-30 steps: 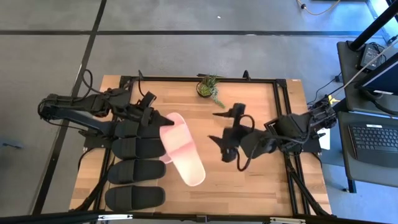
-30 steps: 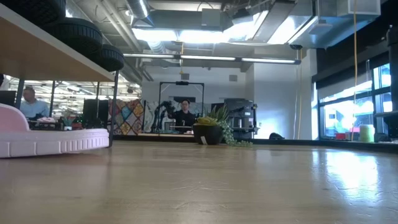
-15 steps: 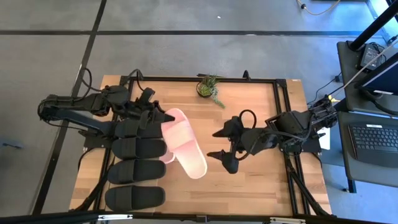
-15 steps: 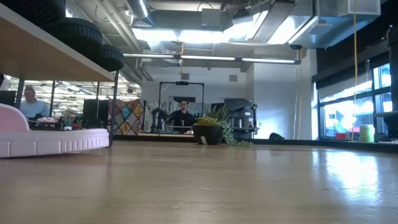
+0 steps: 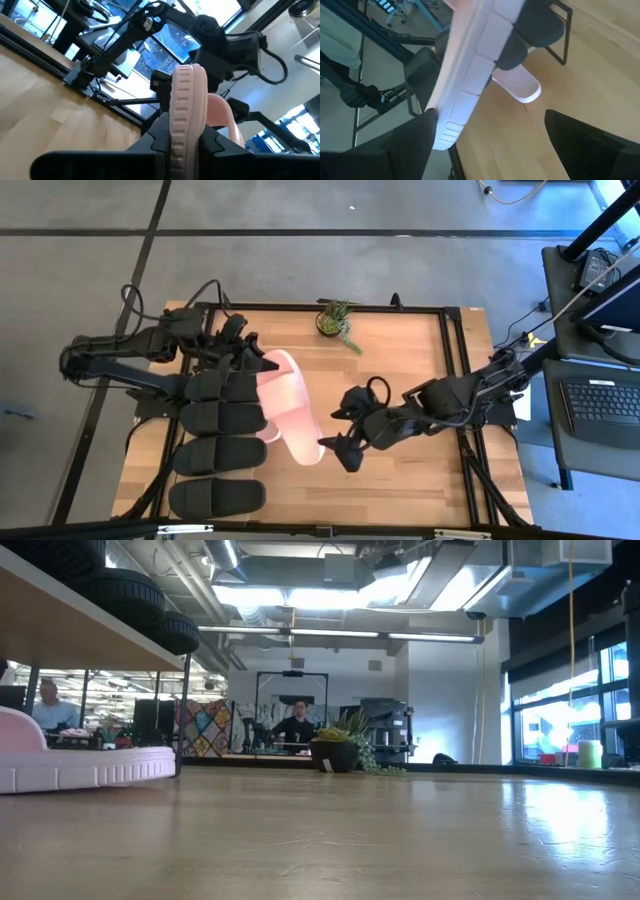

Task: Pick and place slides into the shelf
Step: Put the pink slipper under the shelf

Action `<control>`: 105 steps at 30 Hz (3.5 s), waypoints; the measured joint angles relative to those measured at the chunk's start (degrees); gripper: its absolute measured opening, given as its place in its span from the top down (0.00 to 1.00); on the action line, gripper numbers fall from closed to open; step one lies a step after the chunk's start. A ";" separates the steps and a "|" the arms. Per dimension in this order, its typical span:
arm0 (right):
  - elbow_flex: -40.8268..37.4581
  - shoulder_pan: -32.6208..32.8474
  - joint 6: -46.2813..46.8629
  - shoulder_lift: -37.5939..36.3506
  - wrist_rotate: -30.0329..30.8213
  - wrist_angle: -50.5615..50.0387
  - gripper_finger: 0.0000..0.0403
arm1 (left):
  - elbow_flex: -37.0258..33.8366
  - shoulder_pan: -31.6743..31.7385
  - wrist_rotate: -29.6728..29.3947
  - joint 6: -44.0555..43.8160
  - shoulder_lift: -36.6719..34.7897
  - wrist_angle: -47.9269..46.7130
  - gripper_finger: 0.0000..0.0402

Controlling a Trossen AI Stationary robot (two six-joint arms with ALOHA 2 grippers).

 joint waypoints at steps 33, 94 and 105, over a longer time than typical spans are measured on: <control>-0.11 -1.08 -0.17 1.77 -1.08 3.84 0.41 | 0.00 6.27 4.73 0.90 -0.02 2.51 0.92; -14.56 -9.28 -6.14 1.83 -53.05 -9.20 0.82 | 0.04 10.27 13.72 7.31 -13.49 -0.43 0.51; -39.97 -13.92 -5.89 1.90 -70.15 29.04 0.82 | 0.02 10.27 10.62 7.40 -13.44 -7.87 0.51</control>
